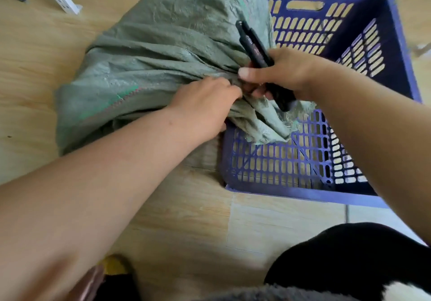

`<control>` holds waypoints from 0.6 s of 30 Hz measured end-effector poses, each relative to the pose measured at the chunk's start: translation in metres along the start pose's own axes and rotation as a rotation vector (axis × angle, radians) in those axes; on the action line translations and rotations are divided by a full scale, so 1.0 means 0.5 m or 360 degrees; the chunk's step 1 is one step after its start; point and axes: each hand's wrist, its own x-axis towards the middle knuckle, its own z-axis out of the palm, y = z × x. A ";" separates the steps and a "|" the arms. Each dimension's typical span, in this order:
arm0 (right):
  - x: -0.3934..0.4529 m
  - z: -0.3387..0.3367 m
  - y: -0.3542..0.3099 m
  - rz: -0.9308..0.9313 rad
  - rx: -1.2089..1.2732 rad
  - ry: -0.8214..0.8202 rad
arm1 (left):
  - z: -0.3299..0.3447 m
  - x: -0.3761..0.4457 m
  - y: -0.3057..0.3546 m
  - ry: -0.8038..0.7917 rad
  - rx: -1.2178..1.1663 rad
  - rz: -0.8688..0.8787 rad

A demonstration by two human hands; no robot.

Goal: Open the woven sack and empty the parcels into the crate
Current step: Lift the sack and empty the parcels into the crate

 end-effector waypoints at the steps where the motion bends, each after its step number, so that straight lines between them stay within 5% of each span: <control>1: -0.007 0.000 0.003 -0.0011 -0.0102 -0.0023 | 0.004 0.000 -0.006 0.0046 -0.0028 -0.0008; 6: -0.003 0.039 0.034 -0.0096 -0.0287 0.0225 | 0.034 -0.048 -0.012 0.0851 0.0105 0.0186; 8: 0.009 0.053 0.044 -0.0127 -0.0294 0.0386 | 0.054 -0.050 -0.022 0.0962 0.0212 0.0233; 11: 0.027 0.056 0.052 -0.0160 -0.0262 0.0590 | 0.044 -0.041 -0.019 0.0808 -0.0004 0.0188; 14: 0.042 0.055 0.055 -0.0164 -0.0408 0.0747 | 0.010 -0.049 0.004 0.0232 -0.0503 0.0229; 18: 0.046 0.049 0.067 -0.0019 -0.0217 0.0738 | 0.024 -0.073 0.034 -0.0280 -0.0194 0.0404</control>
